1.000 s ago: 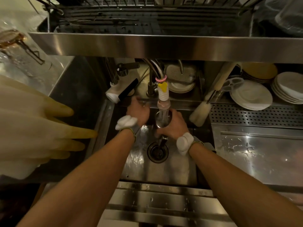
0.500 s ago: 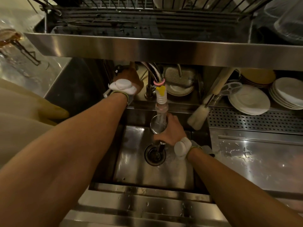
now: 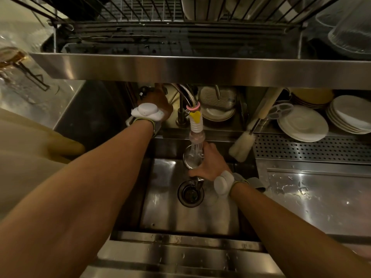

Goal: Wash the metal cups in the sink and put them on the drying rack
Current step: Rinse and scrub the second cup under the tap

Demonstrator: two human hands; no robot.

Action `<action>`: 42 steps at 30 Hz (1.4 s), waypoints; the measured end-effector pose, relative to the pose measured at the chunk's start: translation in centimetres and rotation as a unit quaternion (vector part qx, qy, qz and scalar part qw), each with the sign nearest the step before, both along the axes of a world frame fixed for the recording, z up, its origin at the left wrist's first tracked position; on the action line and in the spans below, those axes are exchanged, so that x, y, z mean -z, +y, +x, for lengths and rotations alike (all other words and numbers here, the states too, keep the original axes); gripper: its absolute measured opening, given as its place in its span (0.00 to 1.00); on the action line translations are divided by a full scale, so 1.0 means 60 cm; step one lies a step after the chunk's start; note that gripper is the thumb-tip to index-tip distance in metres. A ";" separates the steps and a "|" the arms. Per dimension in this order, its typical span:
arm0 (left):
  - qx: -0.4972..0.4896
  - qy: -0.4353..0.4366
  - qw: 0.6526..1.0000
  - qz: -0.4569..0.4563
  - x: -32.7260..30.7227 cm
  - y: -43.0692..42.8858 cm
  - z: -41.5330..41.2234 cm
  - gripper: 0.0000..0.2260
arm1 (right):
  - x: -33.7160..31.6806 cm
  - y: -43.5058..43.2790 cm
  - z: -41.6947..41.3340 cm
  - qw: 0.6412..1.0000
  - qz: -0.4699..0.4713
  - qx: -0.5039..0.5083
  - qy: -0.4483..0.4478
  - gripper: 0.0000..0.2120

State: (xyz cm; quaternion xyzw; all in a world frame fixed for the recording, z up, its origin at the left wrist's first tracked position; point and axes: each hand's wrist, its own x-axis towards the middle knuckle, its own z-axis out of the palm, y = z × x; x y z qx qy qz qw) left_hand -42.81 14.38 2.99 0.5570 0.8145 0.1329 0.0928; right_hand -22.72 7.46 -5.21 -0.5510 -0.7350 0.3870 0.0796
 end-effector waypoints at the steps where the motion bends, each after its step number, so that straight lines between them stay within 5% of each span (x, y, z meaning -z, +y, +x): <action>1: -0.002 0.005 1.000 0.006 0.001 -0.001 0.001 0.23 | 0.000 -0.001 0.000 1.000 0.001 -0.001 0.002 0.46; 22: 0.001 -0.015 0.999 0.045 0.003 -0.016 0.005 0.16 | 0.011 0.002 0.011 1.000 0.016 -0.001 0.005 0.49; 29: -0.006 -0.097 0.992 0.085 0.054 -0.100 0.042 0.28 | 0.000 0.005 0.013 0.990 0.075 0.088 0.074 0.49; 31: -0.030 -0.140 0.989 0.033 0.103 -0.134 0.057 0.28 | 0.018 -0.007 0.013 0.995 0.031 0.087 0.036 0.49; 35: 0.013 -0.145 0.960 -0.241 0.183 -0.192 0.072 0.22 | 0.051 -0.042 0.027 0.983 -0.016 -0.042 -0.176 0.45; 38: 0.074 -0.120 0.947 -0.290 0.204 -0.212 0.075 0.16 | 0.044 -0.037 0.034 0.991 -0.023 0.011 -0.131 0.47; 42: 0.034 -0.141 0.957 -0.250 0.200 -0.204 0.074 0.17 | 0.008 -0.011 0.028 0.993 0.042 0.110 -0.003 0.49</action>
